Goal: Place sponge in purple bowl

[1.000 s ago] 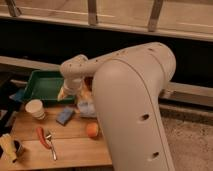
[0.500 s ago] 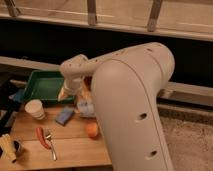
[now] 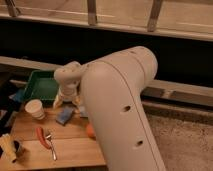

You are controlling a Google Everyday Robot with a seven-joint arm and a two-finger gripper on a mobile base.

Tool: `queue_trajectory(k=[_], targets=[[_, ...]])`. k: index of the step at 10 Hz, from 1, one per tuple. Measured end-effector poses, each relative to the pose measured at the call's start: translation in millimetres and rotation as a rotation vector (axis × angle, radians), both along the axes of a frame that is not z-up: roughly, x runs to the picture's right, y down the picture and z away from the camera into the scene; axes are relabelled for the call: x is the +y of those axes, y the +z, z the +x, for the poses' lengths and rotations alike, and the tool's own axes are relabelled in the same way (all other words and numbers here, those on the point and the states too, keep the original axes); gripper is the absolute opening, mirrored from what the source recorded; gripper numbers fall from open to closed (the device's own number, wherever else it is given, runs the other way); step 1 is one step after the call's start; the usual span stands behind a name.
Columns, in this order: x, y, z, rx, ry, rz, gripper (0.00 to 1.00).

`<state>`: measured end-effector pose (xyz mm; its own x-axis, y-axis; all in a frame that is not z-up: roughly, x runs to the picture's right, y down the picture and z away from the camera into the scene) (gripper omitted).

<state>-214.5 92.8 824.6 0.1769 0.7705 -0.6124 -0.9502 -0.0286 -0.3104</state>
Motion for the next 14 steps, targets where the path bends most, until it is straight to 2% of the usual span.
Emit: queue_trajectory(k=[4,7,8,10,14], targets=[[29.5,22.2,-19.1,-0.027,-0.018,-0.076,0.80],[45.7,41.5,-20.5,-0.005,-0.036,-0.105,0.80],[45.5,44.6,-16.1,0.013,-0.026,-0.111,0.76],[48.3,49.4,-12.5,0.049,-0.027,-0.104,0.58],[27.3,33.5,-6.1,0.096,-0.033,-0.014,0.16]])
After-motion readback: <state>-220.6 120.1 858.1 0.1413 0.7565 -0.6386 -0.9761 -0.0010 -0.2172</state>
